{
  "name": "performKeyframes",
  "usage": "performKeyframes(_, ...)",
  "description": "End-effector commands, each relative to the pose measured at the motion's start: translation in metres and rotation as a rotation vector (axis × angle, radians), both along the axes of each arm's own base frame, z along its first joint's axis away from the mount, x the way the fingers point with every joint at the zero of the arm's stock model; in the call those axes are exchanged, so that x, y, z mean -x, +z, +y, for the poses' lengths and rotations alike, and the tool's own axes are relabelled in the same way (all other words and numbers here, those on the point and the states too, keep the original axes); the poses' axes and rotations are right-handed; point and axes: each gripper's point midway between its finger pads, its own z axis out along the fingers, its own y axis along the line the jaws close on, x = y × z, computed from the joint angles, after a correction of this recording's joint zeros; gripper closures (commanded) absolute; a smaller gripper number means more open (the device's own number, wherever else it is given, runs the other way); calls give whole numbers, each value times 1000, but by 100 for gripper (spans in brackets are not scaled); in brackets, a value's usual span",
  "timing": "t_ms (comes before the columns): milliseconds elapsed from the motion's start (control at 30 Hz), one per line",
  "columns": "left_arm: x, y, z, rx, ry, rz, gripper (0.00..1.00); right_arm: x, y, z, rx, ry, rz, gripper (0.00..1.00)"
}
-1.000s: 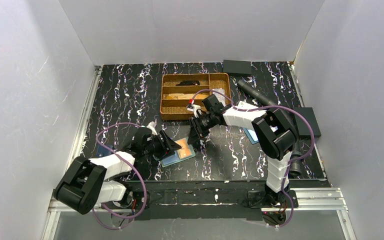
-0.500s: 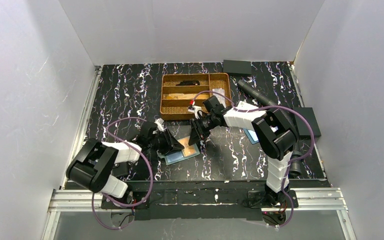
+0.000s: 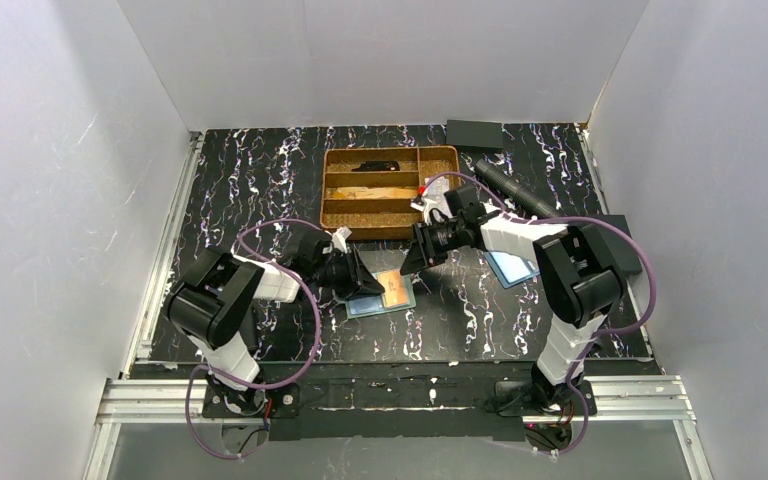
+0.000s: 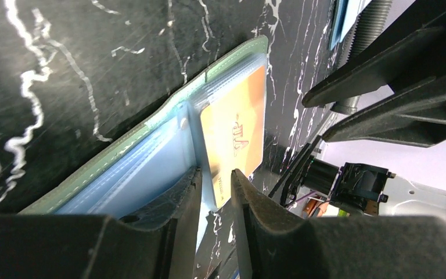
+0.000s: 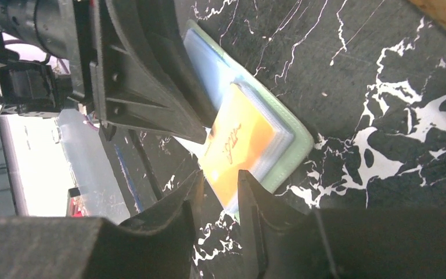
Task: Take the credit cards out of the card holder
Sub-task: Remove the credit card from the card holder.
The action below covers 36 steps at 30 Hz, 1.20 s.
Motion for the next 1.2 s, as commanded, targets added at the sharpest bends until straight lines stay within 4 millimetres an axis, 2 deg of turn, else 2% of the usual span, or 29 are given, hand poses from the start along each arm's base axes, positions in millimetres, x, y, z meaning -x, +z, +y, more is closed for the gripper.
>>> performKeyframes(0, 9, -16, -3, -43, -43, 17, 75, 0, 23, 0, -97, 23, -53, 62)
performKeyframes(167, 8, -17, -4, -43, -23, 17, 75, 2, 13, -2, -79, -8, -13, 64)
performKeyframes(367, 6, -15, -4, -35, 5, 10, 75, -6, 0, -3, -31, -50, 4, 67)
performKeyframes(600, 9, -19, 0, -36, 30, 18, 74, -4, -13, -3, -11, -67, 57, 68)
performKeyframes(800, 13, -21, 4, -35, 52, 22, 72, 0, -23, 0, 19, -65, 71, 73)
performKeyframes(1167, 12, -22, 3, -18, 67, 25, 71, 2, -35, 0, 65, -67, 89, 72)
